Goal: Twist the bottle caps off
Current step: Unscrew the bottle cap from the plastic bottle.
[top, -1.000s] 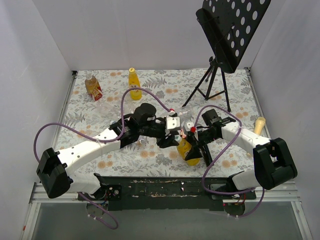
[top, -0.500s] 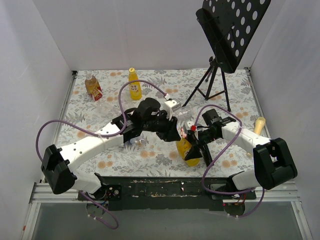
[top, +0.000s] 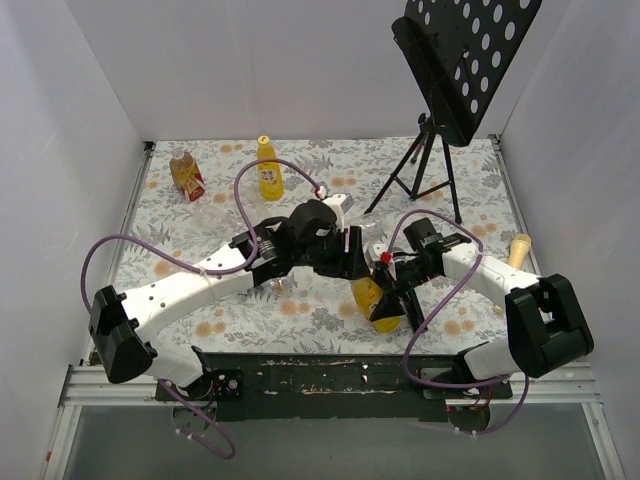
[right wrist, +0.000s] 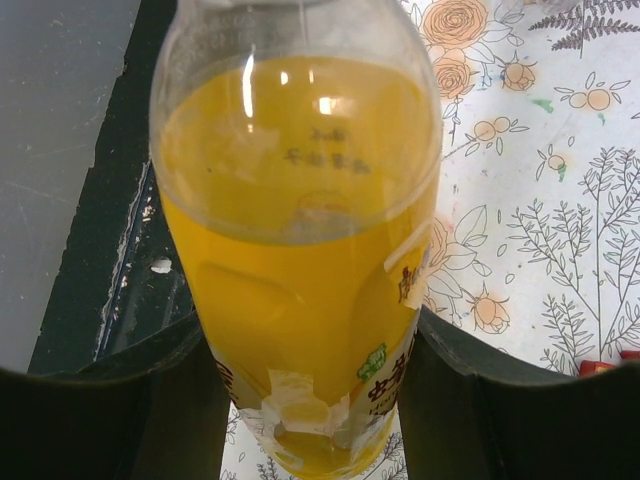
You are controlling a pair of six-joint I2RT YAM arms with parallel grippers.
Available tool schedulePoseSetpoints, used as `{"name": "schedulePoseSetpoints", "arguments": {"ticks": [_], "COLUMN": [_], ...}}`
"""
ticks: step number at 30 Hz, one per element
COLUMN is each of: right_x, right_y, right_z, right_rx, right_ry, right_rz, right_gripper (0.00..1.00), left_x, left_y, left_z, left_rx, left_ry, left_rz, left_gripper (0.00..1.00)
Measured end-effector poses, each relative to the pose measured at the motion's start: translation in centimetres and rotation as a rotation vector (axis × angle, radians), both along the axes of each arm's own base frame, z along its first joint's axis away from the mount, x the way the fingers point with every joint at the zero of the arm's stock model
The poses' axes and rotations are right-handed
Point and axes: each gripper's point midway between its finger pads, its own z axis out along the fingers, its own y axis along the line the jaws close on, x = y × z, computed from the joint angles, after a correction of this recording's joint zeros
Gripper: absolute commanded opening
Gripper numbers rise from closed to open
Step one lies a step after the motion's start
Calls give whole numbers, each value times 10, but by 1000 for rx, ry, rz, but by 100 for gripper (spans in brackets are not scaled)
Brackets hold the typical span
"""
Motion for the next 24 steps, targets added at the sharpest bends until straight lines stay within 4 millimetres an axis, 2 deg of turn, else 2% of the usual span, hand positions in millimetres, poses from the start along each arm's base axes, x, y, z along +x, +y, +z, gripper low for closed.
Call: {"name": "schedulePoseSetpoints", "arguments": {"ticks": [2, 5, 7, 10, 12, 14, 17, 19, 24], "right_x": [-1, -1, -1, -1, -1, -1, -1, -1, -1], "right_y": [1, 1, 1, 1, 1, 2, 2, 2, 2], "right_z": [0, 0, 0, 0, 0, 0, 0, 0, 0], "right_rx": [1, 3, 3, 4, 5, 6, 6, 6, 7], "right_ry": [-6, -10, -10, -9, -9, -9, -10, -10, -11], "right_rz": [7, 11, 11, 13, 14, 15, 15, 15, 16], "right_gripper": [15, 15, 15, 15, 15, 15, 15, 15, 15], "left_x": [3, 3, -3, -23, -39, -49, -54, -47, -18], "left_y": [-1, 3, 14, 27, 31, 34, 36, 32, 23], "left_z": [8, 33, 53, 82, 92, 88, 61, 44, 12], "left_rx": [-14, -73, -115, -178, -204, -206, -155, -112, -64], "left_ry": [-48, -163, -265, -438, -567, -701, -839, -878, -875], "left_rz": [-14, -55, -104, -258, -397, -531, -679, -744, -809], "left_gripper": [78, 97, 98, 98, 98, 98, 98, 97, 88]}}
